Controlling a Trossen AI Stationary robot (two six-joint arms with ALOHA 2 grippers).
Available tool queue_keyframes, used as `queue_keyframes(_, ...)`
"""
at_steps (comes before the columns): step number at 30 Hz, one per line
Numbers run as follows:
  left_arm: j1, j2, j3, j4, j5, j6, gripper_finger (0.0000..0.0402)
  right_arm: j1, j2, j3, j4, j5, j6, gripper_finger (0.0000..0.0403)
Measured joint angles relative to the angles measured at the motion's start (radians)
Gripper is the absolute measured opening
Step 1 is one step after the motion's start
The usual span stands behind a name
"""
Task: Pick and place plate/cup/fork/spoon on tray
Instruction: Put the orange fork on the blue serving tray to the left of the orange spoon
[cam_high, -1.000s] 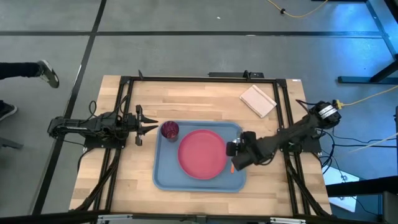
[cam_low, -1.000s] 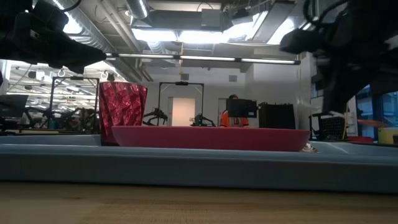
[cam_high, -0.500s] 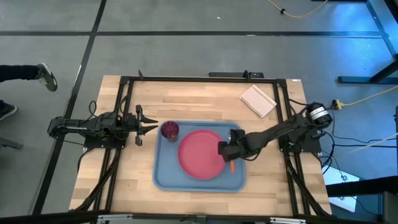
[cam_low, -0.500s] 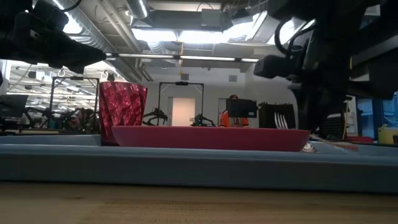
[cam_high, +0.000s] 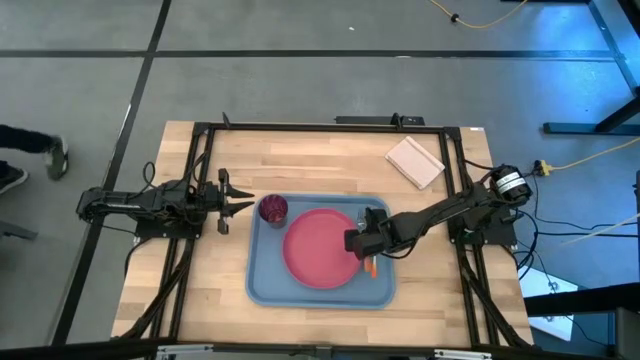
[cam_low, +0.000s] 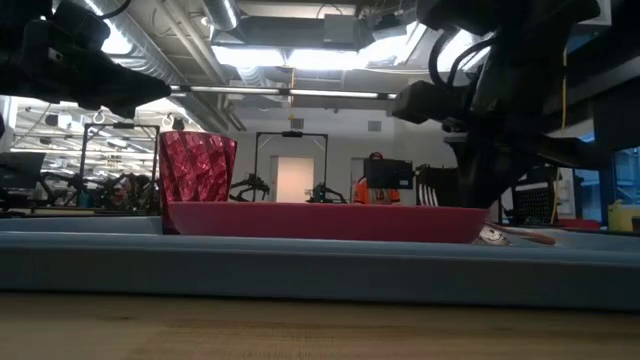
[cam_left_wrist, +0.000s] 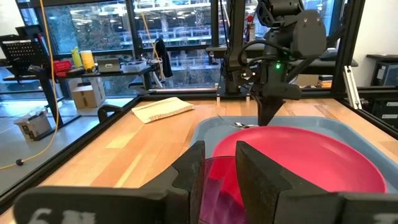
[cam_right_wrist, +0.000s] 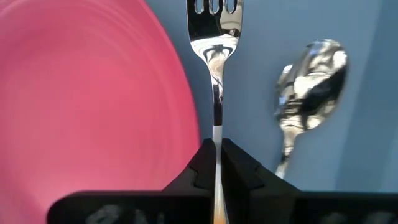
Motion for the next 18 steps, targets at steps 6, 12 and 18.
queue_keyframes(6,0.000,0.000,0.000,0.000,0.000,0.000,0.0082,0.000,0.000,0.000,0.046,0.000,-0.035,0.0012)
queue_keyframes(12,0.000,0.000,0.000,0.000,0.000,0.000,0.0082,0.015,0.007,0.000,0.038,-0.011,-0.005,0.0012)
queue_keyframes(18,0.000,0.000,0.000,0.000,0.000,0.000,0.0082,0.015,0.067,0.000,0.046,-0.074,0.092,0.0012)
